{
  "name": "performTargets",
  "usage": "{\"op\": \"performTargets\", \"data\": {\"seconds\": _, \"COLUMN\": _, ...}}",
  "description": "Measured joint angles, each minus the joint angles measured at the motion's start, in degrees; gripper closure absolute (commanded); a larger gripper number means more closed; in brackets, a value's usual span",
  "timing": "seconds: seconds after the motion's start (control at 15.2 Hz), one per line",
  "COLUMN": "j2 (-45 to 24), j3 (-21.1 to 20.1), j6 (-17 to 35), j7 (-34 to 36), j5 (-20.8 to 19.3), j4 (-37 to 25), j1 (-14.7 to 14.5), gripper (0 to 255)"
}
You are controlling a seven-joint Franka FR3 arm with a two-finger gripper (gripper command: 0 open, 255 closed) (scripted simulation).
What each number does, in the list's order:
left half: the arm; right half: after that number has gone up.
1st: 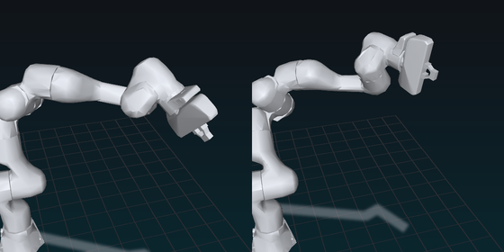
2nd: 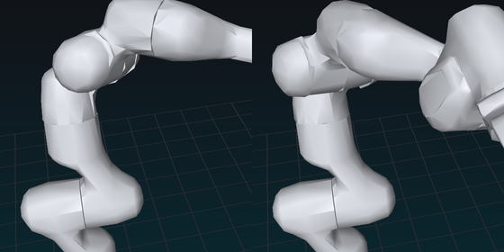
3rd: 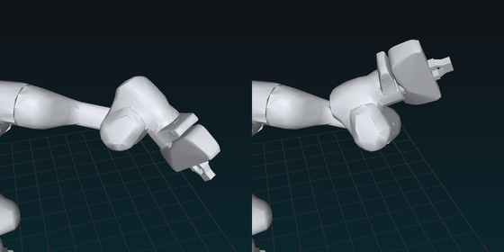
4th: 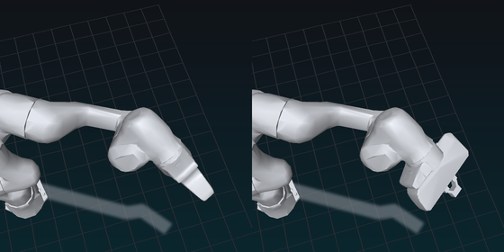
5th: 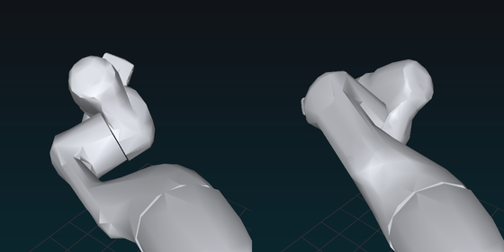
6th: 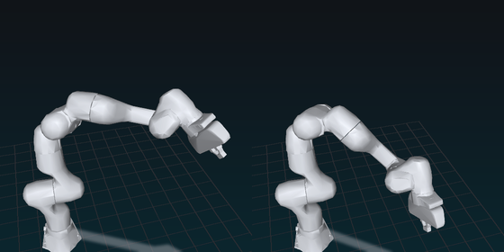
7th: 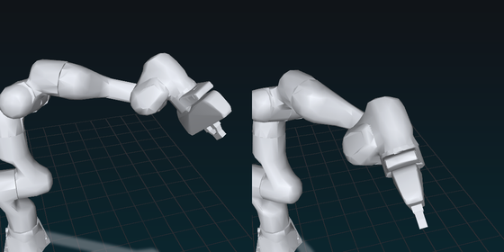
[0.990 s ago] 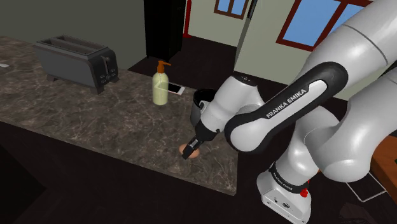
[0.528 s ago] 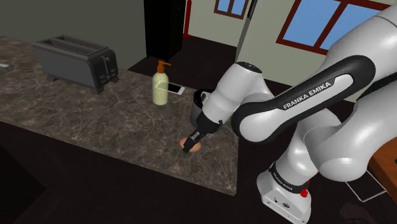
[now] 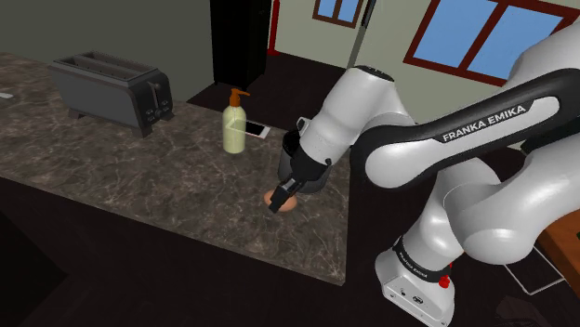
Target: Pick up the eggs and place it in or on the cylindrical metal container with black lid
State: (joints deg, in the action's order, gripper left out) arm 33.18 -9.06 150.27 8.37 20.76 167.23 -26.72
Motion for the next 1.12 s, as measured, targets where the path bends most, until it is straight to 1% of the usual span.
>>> {"op": "performTargets", "data": {"seconds": 0.33, "j2": 3.99, "j3": 0.11, "j6": -5.62, "j7": 0.95, "j5": -1.48, "j4": -1.61, "j1": 1.09, "gripper": 255}}
{"op": "performTargets", "data": {"seconds": 1.12, "j2": 9.71, "j3": 0.47, "j6": -17.65, "j7": 3.22, "j5": -4.14, "j4": -8.01, "j1": 2.68, "gripper": 255}}
